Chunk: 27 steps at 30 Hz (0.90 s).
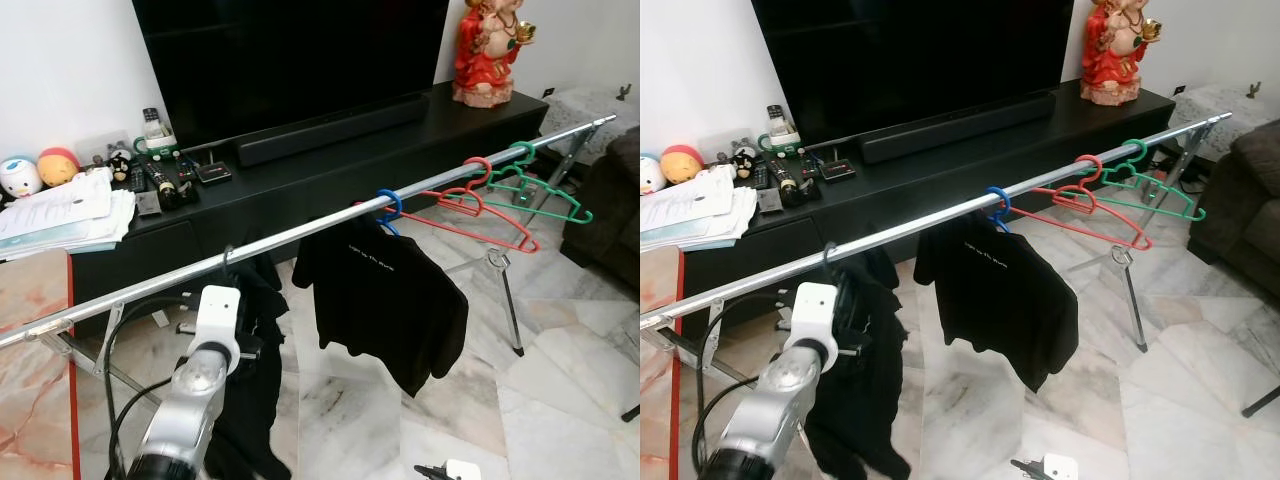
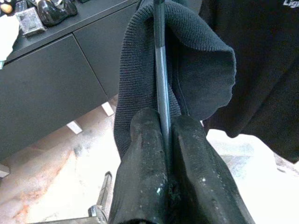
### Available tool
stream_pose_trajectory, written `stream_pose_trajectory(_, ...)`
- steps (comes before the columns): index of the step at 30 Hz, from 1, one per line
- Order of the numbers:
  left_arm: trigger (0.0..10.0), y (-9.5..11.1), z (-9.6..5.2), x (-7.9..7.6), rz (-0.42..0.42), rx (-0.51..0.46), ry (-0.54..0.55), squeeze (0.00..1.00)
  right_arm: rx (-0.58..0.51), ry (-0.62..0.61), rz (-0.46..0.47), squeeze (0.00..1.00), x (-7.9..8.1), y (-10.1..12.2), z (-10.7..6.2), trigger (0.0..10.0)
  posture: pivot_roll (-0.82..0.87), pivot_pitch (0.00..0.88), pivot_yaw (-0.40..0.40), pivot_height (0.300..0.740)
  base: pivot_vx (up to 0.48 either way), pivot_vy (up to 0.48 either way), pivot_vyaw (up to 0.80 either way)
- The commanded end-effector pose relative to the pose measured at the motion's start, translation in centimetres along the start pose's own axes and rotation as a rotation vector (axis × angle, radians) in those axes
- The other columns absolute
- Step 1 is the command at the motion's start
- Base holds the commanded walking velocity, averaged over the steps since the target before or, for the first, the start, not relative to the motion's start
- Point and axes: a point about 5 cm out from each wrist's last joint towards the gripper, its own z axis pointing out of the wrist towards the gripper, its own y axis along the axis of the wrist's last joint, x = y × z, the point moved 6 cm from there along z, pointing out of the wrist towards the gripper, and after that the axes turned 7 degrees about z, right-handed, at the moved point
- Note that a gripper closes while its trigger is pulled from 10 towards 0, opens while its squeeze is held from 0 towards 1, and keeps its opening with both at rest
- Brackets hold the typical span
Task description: Hang hanger
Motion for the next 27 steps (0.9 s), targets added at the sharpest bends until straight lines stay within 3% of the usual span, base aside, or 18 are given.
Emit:
stream_pose_trajectory(1,0.0,1.4,-0.6,0.6,0.001,-0.068,0.001,0.00,0.016,-0.005,0.007,0.00,-0.1,-0.6,-0.1,10.0,0.09,0.015,0.063,0.740,0.000,0.000,0.00)
stream_pose_trajectory(6,0.3,1.1,-2.6,1.2,-0.005,-0.103,0.016,0.00,0.014,-0.006,0.004,0.00,-0.2,-0.7,-0.1,10.0,0.08,0.004,0.063,0.740,0.000,0.000,0.00)
stream_pose_trajectory(7,3.4,1.0,-2.9,1.3,0.000,-0.104,0.014,0.00,0.014,-0.006,0.003,0.00,-0.2,-0.7,-0.1,10.0,0.08,0.003,0.063,0.740,0.000,0.000,0.00)
stream_pose_trajectory(8,10.0,0.9,-3.3,1.2,0.013,-0.111,0.005,0.00,0.014,-0.005,-0.001,0.00,-0.2,-0.7,-0.1,10.0,0.09,0.003,0.064,0.740,0.000,0.000,0.00)
stream_pose_trajectory(13,10.0,0.1,-4.2,1.0,0.025,-0.104,-0.027,0.00,0.009,0.005,-0.039,0.00,-0.2,-0.5,-0.1,10.0,0.10,0.006,0.061,0.740,0.000,0.000,0.00)
stream_pose_trajectory(20,10.0,-0.3,-4.2,1.0,0.034,-0.086,-0.022,0.00,0.002,0.002,-0.030,0.00,-0.1,-0.3,-0.1,10.0,0.09,0.035,0.058,0.740,0.000,0.000,0.80)
stream_pose_trajectory(27,10.0,-0.3,-4.5,0.0,0.061,-0.089,-0.078,0.00,0.007,-0.002,-0.037,0.00,-0.2,-0.3,-0.1,10.0,0.10,0.047,0.060,0.740,0.000,0.000,0.80)
